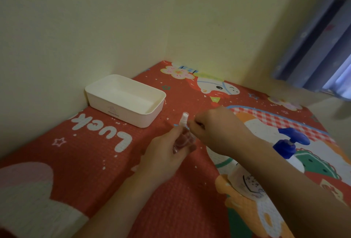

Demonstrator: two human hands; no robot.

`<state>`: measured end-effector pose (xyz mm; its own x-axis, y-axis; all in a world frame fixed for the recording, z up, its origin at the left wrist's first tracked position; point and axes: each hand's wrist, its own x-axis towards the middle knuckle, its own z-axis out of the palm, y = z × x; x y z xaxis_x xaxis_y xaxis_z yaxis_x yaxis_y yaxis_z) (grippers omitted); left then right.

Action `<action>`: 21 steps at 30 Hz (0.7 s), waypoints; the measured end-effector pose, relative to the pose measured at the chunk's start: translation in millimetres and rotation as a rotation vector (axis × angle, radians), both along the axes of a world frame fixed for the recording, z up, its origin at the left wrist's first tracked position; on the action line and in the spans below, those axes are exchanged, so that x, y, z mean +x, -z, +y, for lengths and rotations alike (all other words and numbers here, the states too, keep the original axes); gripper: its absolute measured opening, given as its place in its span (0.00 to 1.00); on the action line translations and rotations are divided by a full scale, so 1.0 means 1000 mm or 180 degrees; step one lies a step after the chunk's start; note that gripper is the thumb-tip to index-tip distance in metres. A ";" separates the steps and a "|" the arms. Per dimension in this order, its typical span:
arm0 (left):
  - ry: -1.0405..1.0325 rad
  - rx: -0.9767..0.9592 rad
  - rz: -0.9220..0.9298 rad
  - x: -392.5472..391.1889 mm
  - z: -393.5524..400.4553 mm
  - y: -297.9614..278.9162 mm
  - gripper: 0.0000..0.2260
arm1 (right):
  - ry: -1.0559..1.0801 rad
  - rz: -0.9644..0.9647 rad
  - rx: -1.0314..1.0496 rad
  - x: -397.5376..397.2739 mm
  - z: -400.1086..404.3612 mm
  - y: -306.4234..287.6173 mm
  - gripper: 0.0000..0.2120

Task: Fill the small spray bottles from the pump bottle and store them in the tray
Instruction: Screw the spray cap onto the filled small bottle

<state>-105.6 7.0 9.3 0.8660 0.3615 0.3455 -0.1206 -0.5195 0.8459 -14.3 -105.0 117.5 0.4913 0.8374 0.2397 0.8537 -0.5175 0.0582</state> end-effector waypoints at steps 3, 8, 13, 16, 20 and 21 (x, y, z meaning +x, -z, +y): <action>0.0039 -0.0047 0.0003 0.000 0.002 0.001 0.17 | -0.0310 0.0127 -0.0133 0.005 -0.002 -0.003 0.21; 0.0256 -0.0259 -0.0004 0.002 0.006 0.000 0.13 | -0.0897 0.0426 -0.0123 0.008 -0.013 -0.017 0.08; 0.0300 -0.0166 -0.0003 0.002 0.002 0.001 0.15 | -0.0951 0.0277 -0.0337 0.007 -0.014 -0.011 0.09; 0.0293 -0.0300 0.0015 0.003 0.004 0.002 0.13 | -0.0882 0.0232 -0.0223 0.005 -0.015 -0.009 0.07; 0.0328 -0.0351 -0.0042 0.003 0.001 0.002 0.14 | -0.0455 0.0105 -0.0047 0.004 -0.014 -0.009 0.14; 0.0332 -0.0311 -0.0053 0.002 0.000 0.002 0.15 | -0.0319 0.0023 -0.0077 0.004 -0.011 -0.007 0.18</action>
